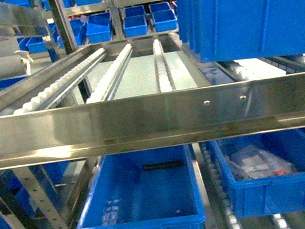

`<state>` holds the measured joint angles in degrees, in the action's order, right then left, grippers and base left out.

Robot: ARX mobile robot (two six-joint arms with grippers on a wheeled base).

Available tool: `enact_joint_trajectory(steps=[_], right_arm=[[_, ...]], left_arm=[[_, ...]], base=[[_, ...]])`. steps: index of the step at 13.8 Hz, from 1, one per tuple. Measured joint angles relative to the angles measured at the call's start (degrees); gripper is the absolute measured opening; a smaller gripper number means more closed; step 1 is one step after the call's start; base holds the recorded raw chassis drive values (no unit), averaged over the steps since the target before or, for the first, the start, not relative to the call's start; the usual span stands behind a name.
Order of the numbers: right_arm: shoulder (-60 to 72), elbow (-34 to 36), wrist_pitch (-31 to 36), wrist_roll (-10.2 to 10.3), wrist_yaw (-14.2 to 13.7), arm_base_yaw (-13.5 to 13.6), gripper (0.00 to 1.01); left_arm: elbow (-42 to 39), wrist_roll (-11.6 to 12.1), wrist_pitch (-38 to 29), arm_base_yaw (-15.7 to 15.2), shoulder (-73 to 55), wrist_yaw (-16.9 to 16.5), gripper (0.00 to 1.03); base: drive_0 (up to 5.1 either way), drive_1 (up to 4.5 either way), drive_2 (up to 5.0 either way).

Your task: Move flower gift bag to table near conveyor

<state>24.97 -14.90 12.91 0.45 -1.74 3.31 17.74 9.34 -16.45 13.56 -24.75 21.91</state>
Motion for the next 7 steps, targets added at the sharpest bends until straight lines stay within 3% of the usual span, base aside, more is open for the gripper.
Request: enact_joint_trajectory(steps=[7], right_arm=[[0.0, 0.0, -0.1, 0.0, 0.0, 0.0, 0.02]], left_arm=[[0.0, 0.0, 0.1, 0.0, -0.1, 0.0, 0.02]], base=[[-5.0, 2.16, 2.7]])
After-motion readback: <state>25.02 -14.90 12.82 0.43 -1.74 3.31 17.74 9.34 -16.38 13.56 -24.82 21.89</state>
